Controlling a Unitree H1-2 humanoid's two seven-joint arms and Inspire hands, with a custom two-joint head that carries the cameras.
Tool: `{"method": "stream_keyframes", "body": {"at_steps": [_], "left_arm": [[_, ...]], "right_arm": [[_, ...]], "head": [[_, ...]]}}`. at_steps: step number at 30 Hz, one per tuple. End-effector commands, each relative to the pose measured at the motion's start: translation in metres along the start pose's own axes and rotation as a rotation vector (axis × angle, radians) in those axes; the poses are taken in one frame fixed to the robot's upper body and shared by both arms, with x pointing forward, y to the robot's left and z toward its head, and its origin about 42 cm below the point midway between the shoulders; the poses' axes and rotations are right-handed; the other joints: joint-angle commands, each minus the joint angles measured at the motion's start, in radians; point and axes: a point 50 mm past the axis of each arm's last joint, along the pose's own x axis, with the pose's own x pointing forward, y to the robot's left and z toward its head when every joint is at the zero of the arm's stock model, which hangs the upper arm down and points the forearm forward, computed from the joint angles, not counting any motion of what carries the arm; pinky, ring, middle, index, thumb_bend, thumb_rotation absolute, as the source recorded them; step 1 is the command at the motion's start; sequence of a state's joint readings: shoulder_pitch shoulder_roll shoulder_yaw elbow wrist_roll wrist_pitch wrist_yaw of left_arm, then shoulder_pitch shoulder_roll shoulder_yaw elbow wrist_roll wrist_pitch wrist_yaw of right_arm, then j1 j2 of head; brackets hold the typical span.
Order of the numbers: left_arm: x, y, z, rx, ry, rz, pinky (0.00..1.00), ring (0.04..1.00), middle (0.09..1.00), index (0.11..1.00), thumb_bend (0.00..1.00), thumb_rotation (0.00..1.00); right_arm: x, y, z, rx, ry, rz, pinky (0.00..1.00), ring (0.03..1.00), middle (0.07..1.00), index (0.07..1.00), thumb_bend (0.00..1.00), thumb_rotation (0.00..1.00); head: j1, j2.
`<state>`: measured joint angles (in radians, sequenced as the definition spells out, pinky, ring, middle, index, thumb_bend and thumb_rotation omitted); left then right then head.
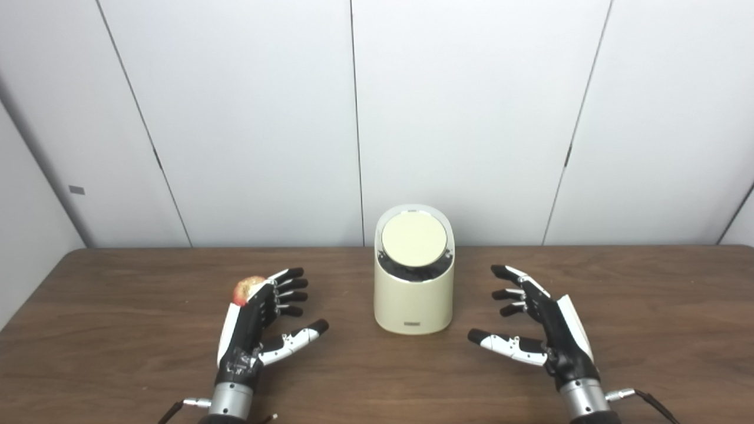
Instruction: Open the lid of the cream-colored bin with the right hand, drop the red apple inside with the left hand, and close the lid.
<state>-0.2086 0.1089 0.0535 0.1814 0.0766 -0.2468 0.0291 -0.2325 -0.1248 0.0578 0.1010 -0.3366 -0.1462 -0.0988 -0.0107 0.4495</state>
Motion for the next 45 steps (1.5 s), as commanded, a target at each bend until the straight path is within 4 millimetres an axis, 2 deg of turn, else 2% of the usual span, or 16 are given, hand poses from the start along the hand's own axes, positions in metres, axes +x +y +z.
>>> {"method": "stream_keyframes", "body": {"at_steps": [1, 3, 7, 12, 18, 23, 32, 36, 41, 45], "left_arm": [[0.012, 0.003, 0.015, -0.002, -0.075, 0.007, 0.62, 0.707, 0.758, 0.797, 0.74, 0.07], [0.012, 0.003, 0.016, 0.001, -0.079, 0.006, 0.62, 0.705, 0.758, 0.797, 0.74, 0.07], [0.011, 0.001, 0.016, -0.001, -0.075, 0.009, 0.62, 0.701, 0.755, 0.795, 0.74, 0.08], [0.01, 0.001, 0.014, 0.013, -0.073, 0.008, 0.62, 0.702, 0.754, 0.798, 0.73, 0.06], [0.009, -0.001, 0.014, 0.012, -0.067, 0.006, 0.62, 0.696, 0.752, 0.794, 0.74, 0.07], [0.009, 0.0, 0.013, 0.013, -0.071, 0.006, 0.62, 0.693, 0.751, 0.794, 0.74, 0.05], [0.009, -0.003, 0.012, 0.0, -0.064, -0.002, 0.63, 0.708, 0.763, 0.797, 0.73, 0.04], [0.009, -0.005, 0.011, 0.004, -0.059, -0.003, 0.66, 0.71, 0.76, 0.796, 0.74, 0.06], [0.009, -0.006, 0.012, 0.001, -0.057, -0.001, 0.64, 0.71, 0.761, 0.798, 0.74, 0.05], [0.01, -0.008, 0.013, -0.007, -0.057, -0.005, 0.63, 0.716, 0.768, 0.801, 0.74, 0.06]], "right_arm": [[0.01, -0.005, 0.016, 0.003, -0.078, -0.024, 0.58, 0.706, 0.834, 0.804, 0.67, 0.31], [0.01, -0.004, 0.017, 0.008, -0.081, -0.023, 0.58, 0.707, 0.834, 0.805, 0.67, 0.31], [0.011, -0.002, 0.018, 0.012, -0.094, -0.021, 0.58, 0.713, 0.835, 0.817, 0.69, 0.37], [0.022, 0.001, 0.03, 0.01, -0.142, -0.043, 0.62, 0.732, 0.824, 0.84, 0.68, 0.41], [0.051, -0.009, 0.056, -0.038, -0.215, -0.063, 0.59, 0.725, 0.815, 0.841, 0.65, 0.34], [0.074, -0.022, 0.087, -0.111, -0.236, -0.049, 0.63, 0.769, 0.838, 0.858, 0.71, 0.42], [0.106, -0.036, 0.134, -0.248, -0.249, -0.054, 0.64, 0.781, 0.832, 0.869, 0.73, 0.48], [0.122, -0.037, 0.153, -0.362, -0.228, -0.047, 0.62, 0.77, 0.843, 0.885, 0.74, 0.53], [0.136, -0.034, 0.169, -0.443, -0.182, -0.027, 0.6, 0.772, 0.851, 0.896, 0.75, 0.5], [0.146, -0.029, 0.179, -0.506, -0.174, -0.008, 0.65, 0.819, 0.883, 0.913, 0.75, 0.47]], "head": [[0.0, 0.0], [0.002, -0.002], [0.018, -0.007], [0.021, -0.008], [0.023, -0.008], [0.02, -0.009], [0.019, -0.014], [0.02, -0.016], [0.019, -0.017], [0.02, -0.015]]}}
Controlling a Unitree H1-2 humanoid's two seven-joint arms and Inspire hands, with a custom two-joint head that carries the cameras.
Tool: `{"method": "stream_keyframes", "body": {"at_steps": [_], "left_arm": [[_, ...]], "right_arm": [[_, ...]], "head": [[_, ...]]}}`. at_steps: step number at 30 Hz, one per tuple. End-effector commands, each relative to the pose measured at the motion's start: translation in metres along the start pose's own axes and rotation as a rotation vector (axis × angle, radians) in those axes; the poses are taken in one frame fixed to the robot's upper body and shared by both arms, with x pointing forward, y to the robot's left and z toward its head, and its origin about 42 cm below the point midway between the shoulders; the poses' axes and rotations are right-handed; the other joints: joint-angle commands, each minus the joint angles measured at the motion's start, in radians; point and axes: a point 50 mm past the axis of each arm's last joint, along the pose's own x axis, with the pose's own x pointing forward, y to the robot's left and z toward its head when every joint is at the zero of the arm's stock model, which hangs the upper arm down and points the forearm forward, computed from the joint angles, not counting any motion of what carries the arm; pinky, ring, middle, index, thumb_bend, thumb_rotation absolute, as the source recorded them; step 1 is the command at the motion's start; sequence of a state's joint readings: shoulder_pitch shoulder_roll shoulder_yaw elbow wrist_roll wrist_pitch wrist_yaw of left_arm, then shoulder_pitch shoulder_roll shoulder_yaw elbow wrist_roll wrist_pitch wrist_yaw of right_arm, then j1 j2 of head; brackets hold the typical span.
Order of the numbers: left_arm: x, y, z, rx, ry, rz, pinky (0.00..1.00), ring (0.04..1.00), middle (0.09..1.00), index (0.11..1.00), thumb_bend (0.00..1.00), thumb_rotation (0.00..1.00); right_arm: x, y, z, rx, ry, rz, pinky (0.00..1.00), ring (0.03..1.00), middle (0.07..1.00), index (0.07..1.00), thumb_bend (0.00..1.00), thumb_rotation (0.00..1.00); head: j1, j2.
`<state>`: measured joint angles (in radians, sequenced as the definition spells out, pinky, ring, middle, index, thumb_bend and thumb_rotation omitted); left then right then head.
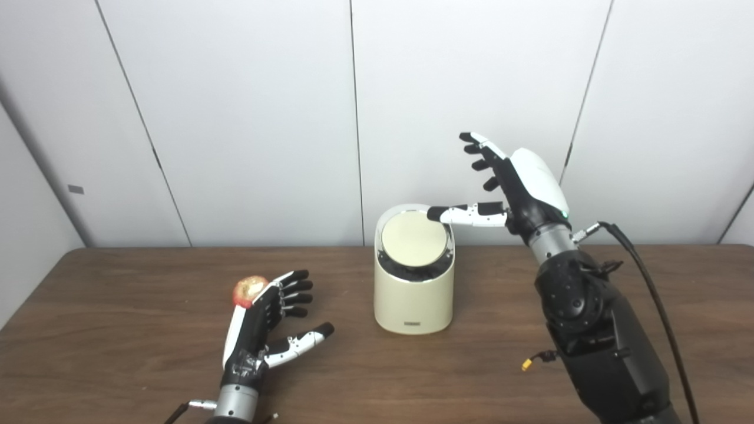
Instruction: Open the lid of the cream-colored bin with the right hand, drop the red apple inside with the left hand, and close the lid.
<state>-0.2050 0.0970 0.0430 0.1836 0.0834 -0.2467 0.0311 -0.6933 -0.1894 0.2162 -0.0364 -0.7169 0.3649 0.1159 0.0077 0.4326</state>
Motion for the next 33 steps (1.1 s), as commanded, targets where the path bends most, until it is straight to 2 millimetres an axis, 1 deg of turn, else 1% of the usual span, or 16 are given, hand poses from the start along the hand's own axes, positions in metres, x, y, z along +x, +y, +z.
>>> {"method": "stream_keyframes", "body": {"at_steps": [1, 3, 4, 9, 11, 13, 17, 20, 23, 25, 29, 33], "left_arm": [[0.011, -0.001, 0.014, 0.001, -0.062, 0.003, 0.63, 0.716, 0.767, 0.801, 0.74, 0.07], [0.011, -0.002, 0.014, -0.001, -0.062, 0.001, 0.63, 0.718, 0.768, 0.8, 0.74, 0.08], [0.011, -0.002, 0.014, -0.005, -0.062, 0.0, 0.63, 0.718, 0.769, 0.8, 0.74, 0.08], [0.013, -0.003, 0.013, -0.019, -0.068, 0.003, 0.63, 0.714, 0.764, 0.795, 0.75, 0.08], [0.013, -0.004, 0.013, -0.021, -0.068, 0.003, 0.63, 0.713, 0.764, 0.793, 0.75, 0.08], [0.013, -0.004, 0.014, -0.022, -0.067, 0.003, 0.63, 0.715, 0.766, 0.795, 0.75, 0.08], [0.013, -0.005, 0.014, -0.024, -0.069, 0.0, 0.63, 0.712, 0.77, 0.8, 0.74, 0.08], [0.013, -0.005, 0.015, -0.019, -0.072, 0.002, 0.62, 0.708, 0.766, 0.798, 0.74, 0.08], [0.013, -0.006, 0.015, -0.021, -0.07, 0.002, 0.64, 0.711, 0.765, 0.799, 0.74, 0.08], [0.013, -0.006, 0.016, -0.017, -0.075, 0.004, 0.63, 0.709, 0.764, 0.8, 0.73, 0.08], [0.013, -0.006, 0.016, -0.017, -0.074, 0.008, 0.62, 0.703, 0.761, 0.8, 0.74, 0.08], [0.012, -0.007, 0.018, -0.011, -0.075, 0.006, 0.62, 0.703, 0.762, 0.802, 0.74, 0.08]], "right_arm": [[0.016, -0.02, 0.019, -0.042, -0.062, -0.056, 0.66, 0.83, 0.887, 0.911, 0.77, 0.46], [0.02, -0.018, 0.022, -0.061, -0.081, -0.048, 0.67, 0.834, 0.886, 0.905, 0.8, 0.43], [0.022, -0.017, 0.024, -0.073, -0.09, -0.039, 0.66, 0.828, 0.884, 0.908, 0.82, 0.43], [0.025, -0.007, 0.029, -0.145, -0.115, -0.021, 0.68, 0.821, 0.885, 0.911, 0.92, 0.45], [0.025, -0.004, 0.031, -0.158, -0.115, -0.014, 0.66, 0.814, 0.884, 0.911, 0.95, 0.44], [0.025, 0.0, 0.031, -0.164, -0.117, -0.005, 0.66, 0.815, 0.89, 0.915, 0.96, 0.43], [0.026, 0.007, 0.029, -0.157, -0.117, 0.007, 0.7, 0.831, 0.901, 0.91, 0.95, 0.38], [0.026, 0.011, 0.028, -0.165, -0.11, 0.014, 0.7, 0.836, 0.904, 0.906, 0.95, 0.37], [0.028, 0.014, 0.027, -0.176, -0.104, 0.025, 0.72, 0.848, 0.913, 0.91, 0.94, 0.38], [0.029, 0.016, 0.027, -0.191, -0.104, 0.027, 0.71, 0.847, 0.914, 0.91, 0.95, 0.4], [0.03, 0.02, 0.026, -0.225, -0.111, 0.028, 0.68, 0.832, 0.909, 0.908, 0.99, 0.47], [0.031, 0.02, 0.025, -0.24, -0.116, 0.031, 0.67, 0.824, 0.907, 0.908, 1.0, 0.52]], "head": [[0.001, 0.001], [0.001, 0.001], [0.002, 0.002], [0.002, 0.003], [0.003, 0.005], [0.003, 0.005], [0.005, 0.008], [0.006, 0.008], [0.008, 0.01], [0.008, 0.01], [0.009, 0.011], [0.011, 0.014]]}}
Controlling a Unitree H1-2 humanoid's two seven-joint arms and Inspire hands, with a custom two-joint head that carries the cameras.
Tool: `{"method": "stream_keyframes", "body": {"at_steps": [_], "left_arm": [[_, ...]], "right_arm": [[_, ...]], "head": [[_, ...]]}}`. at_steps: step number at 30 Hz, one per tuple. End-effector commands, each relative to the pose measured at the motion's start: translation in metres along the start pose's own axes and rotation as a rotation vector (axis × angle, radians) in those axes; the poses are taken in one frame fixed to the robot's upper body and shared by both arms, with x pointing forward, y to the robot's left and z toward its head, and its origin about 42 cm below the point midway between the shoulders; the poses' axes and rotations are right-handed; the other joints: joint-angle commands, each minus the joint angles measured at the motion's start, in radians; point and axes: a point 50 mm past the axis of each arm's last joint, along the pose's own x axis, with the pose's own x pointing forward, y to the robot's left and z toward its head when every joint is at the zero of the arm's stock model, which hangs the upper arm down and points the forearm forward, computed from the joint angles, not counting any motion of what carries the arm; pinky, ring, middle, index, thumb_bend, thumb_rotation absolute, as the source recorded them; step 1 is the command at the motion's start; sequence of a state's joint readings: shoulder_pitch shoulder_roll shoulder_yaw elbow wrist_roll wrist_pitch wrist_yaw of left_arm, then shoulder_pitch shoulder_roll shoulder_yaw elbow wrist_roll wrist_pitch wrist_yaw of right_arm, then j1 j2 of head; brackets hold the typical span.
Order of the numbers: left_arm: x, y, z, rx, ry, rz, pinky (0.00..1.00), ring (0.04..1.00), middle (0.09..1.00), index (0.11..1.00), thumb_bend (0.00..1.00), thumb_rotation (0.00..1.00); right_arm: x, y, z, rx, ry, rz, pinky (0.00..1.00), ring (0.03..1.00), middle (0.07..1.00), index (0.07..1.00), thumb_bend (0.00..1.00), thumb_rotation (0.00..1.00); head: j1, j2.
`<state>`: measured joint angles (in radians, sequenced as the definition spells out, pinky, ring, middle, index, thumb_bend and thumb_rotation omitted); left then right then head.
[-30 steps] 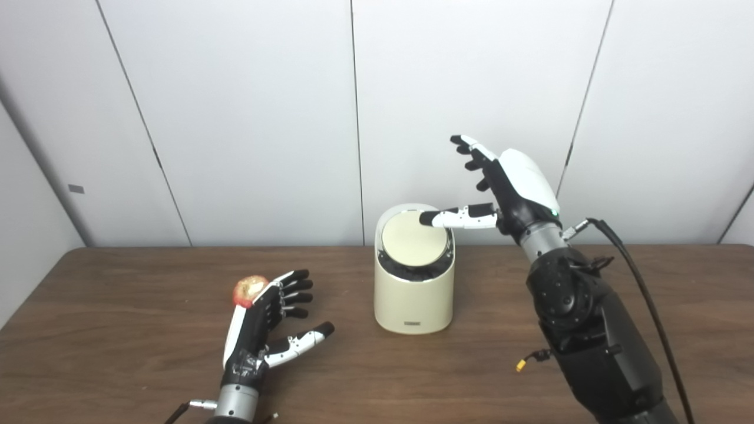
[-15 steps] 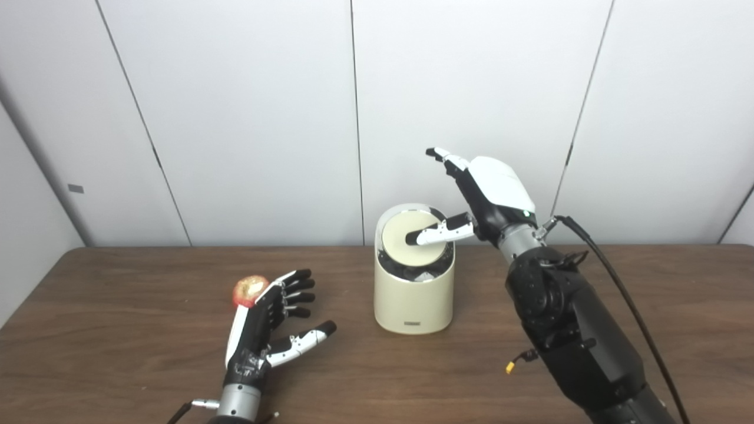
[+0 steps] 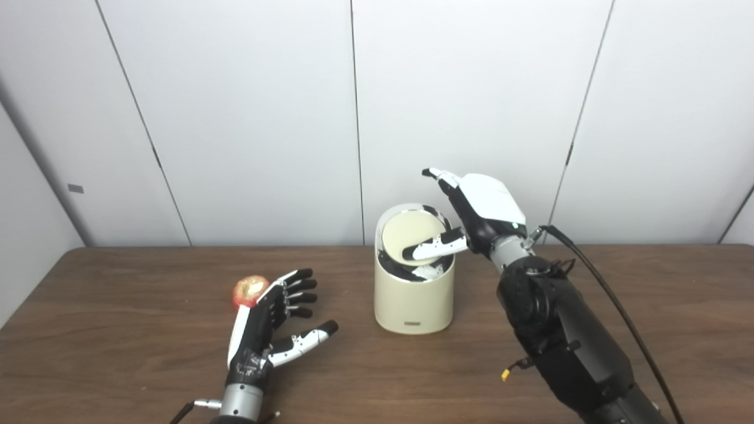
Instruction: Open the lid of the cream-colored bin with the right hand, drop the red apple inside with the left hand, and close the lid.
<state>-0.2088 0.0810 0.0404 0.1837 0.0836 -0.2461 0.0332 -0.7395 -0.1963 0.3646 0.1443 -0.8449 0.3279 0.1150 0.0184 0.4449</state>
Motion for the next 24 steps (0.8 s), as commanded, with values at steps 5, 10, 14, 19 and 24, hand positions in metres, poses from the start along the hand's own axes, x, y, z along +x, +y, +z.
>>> {"method": "stream_keyframes", "body": {"at_steps": [5, 10, 14, 19, 24], "left_arm": [[0.011, 0.0, 0.017, 0.001, -0.072, 0.003, 0.61, 0.703, 0.763, 0.802, 0.74, 0.09], [0.011, 0.0, 0.019, -0.002, -0.078, 0.007, 0.62, 0.705, 0.765, 0.802, 0.74, 0.1], [0.01, 0.0, 0.021, -0.005, -0.081, 0.01, 0.61, 0.706, 0.765, 0.801, 0.74, 0.1], [0.009, 0.001, 0.021, -0.012, -0.083, 0.008, 0.61, 0.705, 0.767, 0.802, 0.73, 0.09], [0.009, 0.002, 0.023, -0.004, -0.084, 0.01, 0.62, 0.706, 0.764, 0.8, 0.73, 0.1]], "right_arm": [[0.014, -0.032, 0.017, -0.033, -0.083, -0.111, 0.66, 0.822, 0.908, 0.914, 1.0, 0.52], [0.013, -0.03, 0.015, -0.064, -0.085, -0.115, 0.66, 0.813, 0.905, 0.912, 0.99, 0.39], [0.013, -0.026, 0.015, -0.098, -0.081, -0.117, 0.68, 0.81, 0.904, 0.91, 0.97, 0.33], [0.015, -0.023, 0.013, -0.126, -0.048, -0.1, 0.69, 0.812, 0.908, 0.91, 0.96, 0.31], [0.015, -0.02, 0.007, -0.136, -0.017, -0.082, 0.67, 0.805, 0.909, 0.909, 0.93, 0.28]], "head": [[0.001, 0.003], [0.011, 0.009], [0.013, 0.009], [0.012, 0.012], [0.012, 0.018]]}}
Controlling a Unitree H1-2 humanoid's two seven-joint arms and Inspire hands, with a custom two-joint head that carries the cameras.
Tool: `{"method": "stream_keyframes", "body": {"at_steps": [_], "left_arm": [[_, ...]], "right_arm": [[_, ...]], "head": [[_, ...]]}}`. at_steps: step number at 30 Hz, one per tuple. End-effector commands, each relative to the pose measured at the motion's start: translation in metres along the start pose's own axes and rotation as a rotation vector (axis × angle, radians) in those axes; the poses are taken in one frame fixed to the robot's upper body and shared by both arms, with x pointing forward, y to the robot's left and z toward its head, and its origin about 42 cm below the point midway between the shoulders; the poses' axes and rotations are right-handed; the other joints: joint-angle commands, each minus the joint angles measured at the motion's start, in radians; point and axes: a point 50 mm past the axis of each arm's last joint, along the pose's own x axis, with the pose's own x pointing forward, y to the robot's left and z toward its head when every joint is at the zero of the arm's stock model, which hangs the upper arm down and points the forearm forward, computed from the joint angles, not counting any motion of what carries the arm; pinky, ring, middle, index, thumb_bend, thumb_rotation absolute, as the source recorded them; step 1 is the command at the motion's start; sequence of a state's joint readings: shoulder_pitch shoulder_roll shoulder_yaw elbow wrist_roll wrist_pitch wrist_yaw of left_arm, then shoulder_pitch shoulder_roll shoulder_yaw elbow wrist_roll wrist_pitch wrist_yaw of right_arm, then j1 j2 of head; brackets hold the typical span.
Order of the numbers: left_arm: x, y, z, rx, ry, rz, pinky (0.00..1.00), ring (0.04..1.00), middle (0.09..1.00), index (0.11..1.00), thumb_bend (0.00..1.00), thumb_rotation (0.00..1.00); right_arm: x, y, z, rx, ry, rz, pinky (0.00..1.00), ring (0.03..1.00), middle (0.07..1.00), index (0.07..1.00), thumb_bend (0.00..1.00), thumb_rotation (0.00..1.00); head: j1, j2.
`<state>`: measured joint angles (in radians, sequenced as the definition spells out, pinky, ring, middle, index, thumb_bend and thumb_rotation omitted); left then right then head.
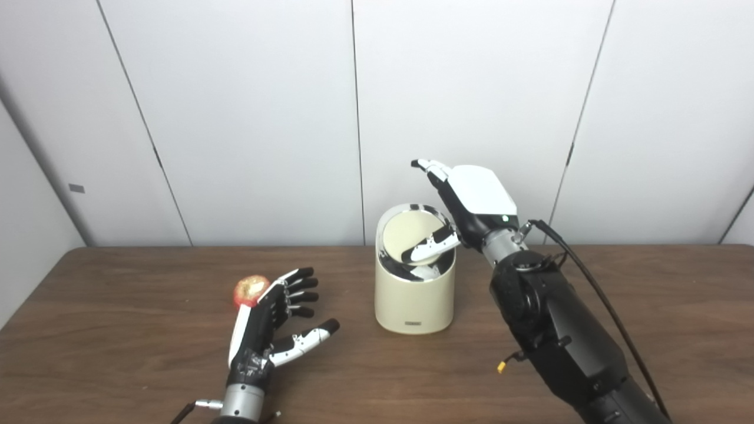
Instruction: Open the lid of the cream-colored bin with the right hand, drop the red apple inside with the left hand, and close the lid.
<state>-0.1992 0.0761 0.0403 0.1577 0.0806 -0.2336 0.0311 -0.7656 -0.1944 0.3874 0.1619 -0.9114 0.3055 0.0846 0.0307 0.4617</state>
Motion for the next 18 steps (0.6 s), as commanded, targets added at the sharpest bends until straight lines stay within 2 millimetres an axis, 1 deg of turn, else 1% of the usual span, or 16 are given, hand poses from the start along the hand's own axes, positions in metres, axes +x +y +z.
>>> {"method": "stream_keyframes", "body": {"at_steps": [1, 5, 8, 11, 18], "left_arm": [[0.011, 0.004, 0.019, 0.006, -0.08, 0.009, 0.62, 0.704, 0.763, 0.799, 0.73, 0.1], [0.012, 0.005, 0.02, 0.019, -0.079, 0.011, 0.61, 0.696, 0.758, 0.796, 0.74, 0.11], [0.012, 0.006, 0.02, 0.018, -0.081, 0.01, 0.6, 0.697, 0.76, 0.799, 0.73, 0.1], [0.012, 0.007, 0.02, 0.013, -0.079, 0.009, 0.62, 0.705, 0.765, 0.801, 0.74, 0.12], [0.013, 0.007, 0.019, 0.016, -0.082, 0.014, 0.61, 0.698, 0.759, 0.798, 0.74, 0.12]], "right_arm": [[0.009, -0.014, -0.006, -0.063, 0.026, -0.026, 0.68, 0.807, 0.909, 0.908, 0.93, 0.27], [0.007, -0.009, -0.01, -0.089, 0.04, -0.003, 0.67, 0.804, 0.902, 0.903, 0.91, 0.24], [0.006, -0.003, -0.013, -0.113, 0.038, 0.013, 0.64, 0.779, 0.891, 0.888, 0.92, 0.21], [0.004, 0.003, -0.014, -0.114, 0.04, 0.037, 0.64, 0.778, 0.892, 0.883, 0.92, 0.17], [0.002, 0.012, -0.015, -0.131, 0.064, 0.078, 0.65, 0.784, 0.897, 0.884, 0.91, 0.15]], "head": [[0.0, 0.002], [-0.001, 0.005], [0.0, 0.007], [0.0, 0.007], [-0.001, 0.003]]}}
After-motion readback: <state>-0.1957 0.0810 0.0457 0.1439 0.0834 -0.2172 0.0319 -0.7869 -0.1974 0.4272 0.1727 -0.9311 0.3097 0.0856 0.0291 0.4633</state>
